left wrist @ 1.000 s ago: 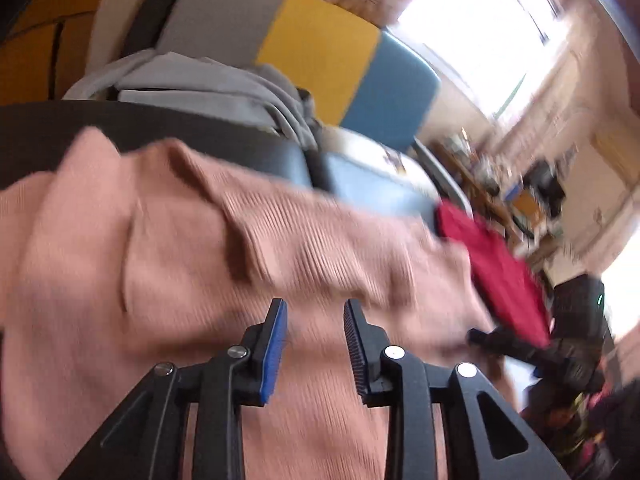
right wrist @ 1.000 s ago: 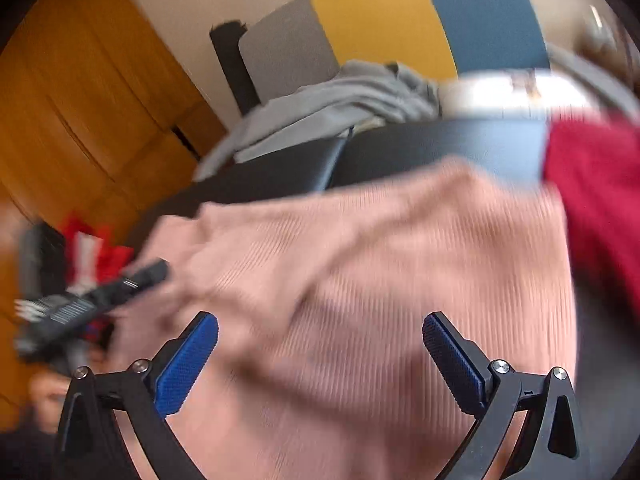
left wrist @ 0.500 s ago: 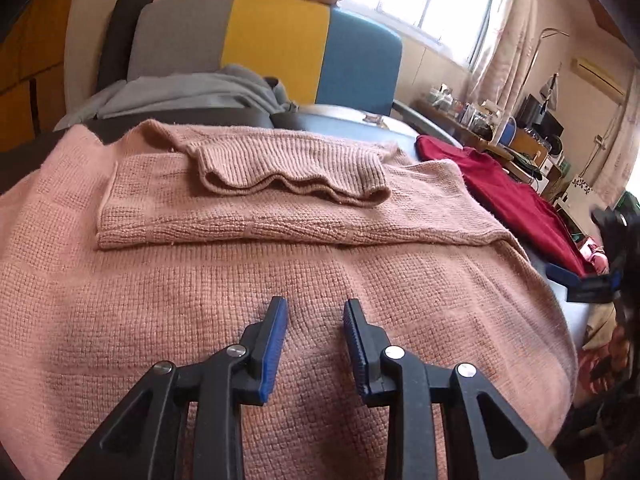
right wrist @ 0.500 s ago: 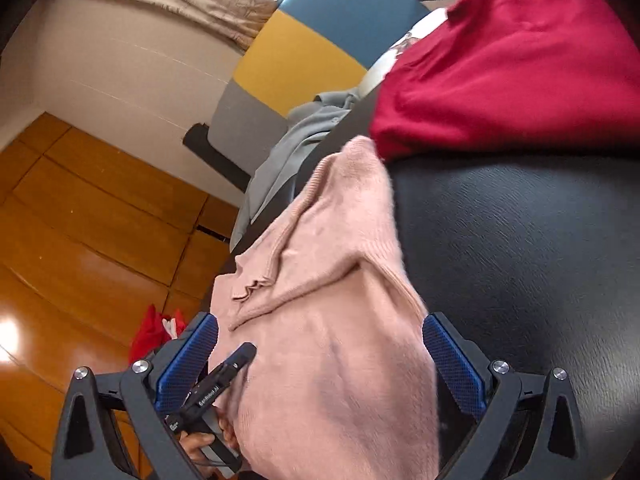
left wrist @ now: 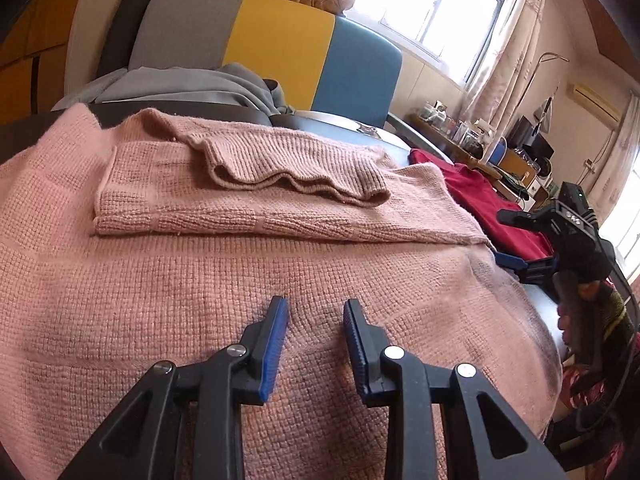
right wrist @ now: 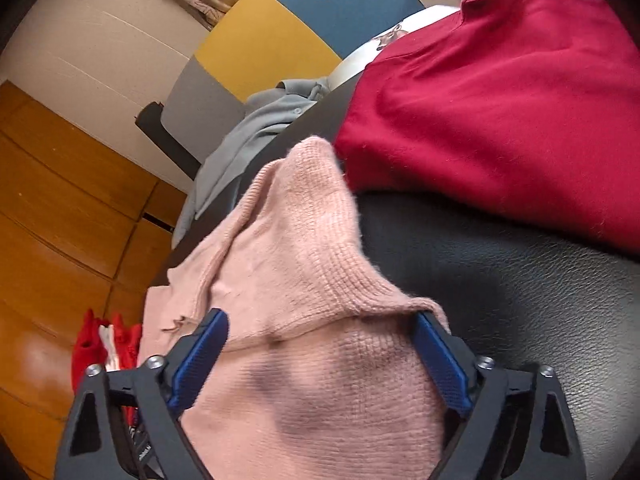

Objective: Fold clothes
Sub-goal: 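Smooth the folded pink sweater flat with both grippers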

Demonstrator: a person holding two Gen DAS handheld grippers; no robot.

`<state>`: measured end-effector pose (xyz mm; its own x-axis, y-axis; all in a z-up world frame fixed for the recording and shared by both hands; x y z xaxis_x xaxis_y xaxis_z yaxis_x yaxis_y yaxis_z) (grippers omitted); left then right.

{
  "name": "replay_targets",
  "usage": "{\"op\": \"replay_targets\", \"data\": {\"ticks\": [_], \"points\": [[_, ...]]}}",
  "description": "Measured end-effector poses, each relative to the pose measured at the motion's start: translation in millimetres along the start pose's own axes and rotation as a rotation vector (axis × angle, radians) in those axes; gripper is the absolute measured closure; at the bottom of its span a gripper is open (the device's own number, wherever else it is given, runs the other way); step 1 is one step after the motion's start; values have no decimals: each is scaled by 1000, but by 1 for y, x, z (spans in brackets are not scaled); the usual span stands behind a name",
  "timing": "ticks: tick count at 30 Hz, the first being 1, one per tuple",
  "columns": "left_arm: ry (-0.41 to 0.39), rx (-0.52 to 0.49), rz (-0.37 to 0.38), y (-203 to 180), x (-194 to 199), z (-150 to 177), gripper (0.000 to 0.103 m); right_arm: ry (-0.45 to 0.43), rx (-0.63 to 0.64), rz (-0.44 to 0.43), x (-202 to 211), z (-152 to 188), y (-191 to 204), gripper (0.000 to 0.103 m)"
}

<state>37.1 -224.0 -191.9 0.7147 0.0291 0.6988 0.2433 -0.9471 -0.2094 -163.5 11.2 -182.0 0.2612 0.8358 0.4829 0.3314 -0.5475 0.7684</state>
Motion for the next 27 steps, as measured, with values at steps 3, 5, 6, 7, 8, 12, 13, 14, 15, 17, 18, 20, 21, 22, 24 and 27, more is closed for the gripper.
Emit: {"op": "replay_targets", "data": {"ticks": [3,5,6,7,8,12,13,14,15,17,18,20,21,22,24,27], "points": [[-4,28,22,0,2,2,74,3,-24,-31,12,8,7,6],[-4,43,32,1,2,2,74,6,-40,-52,20,14,12,0],[-4,42,32,2,2,2,74,6,-33,-60,23,18,19,0],[-4,40,29,1,2,2,74,7,-22,-79,24,23,29,0],[-4,37,27,1,2,1,74,10,-12,-103,23,30,38,0],[-3,44,23,2,5,3,74,73,55,-48,1,64,48,0],[-6,47,25,3,7,4,74,77,83,-37,-2,70,48,0],[-5,63,36,5,10,6,74,71,119,-38,-1,74,47,0],[-4,80,45,7,13,8,74,65,154,-39,-1,78,46,0],[-2,114,64,13,20,11,74,61,222,-31,-2,84,46,0],[4,128,71,16,25,14,74,68,253,-17,-4,86,47,0],[30,170,96,27,41,22,73,82,315,12,-8,90,48,0],[41,190,101,33,47,25,72,89,330,33,-10,89,50,0],[40,222,84,49,57,28,72,94,329,64,-13,89,53,0],[8,281,40,76,75,30,72,98,334,115,-19,86,63,0],[-12,414,-11,124,91,25,71,84,405,113,-36,81,91,0]]}}
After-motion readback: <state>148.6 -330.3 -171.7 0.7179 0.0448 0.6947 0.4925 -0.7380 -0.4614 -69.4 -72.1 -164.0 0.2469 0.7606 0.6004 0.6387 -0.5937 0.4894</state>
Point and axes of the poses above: each gripper's, at about its wrist camera, not at the fingertips, and x roughly against the way its jaws point, y to its left, z to its underside, the point moved 8 cm from there along -x, roughly the way its jaws point, and after that the axes turned 11 degrees about -z, right-handed, at the moved point
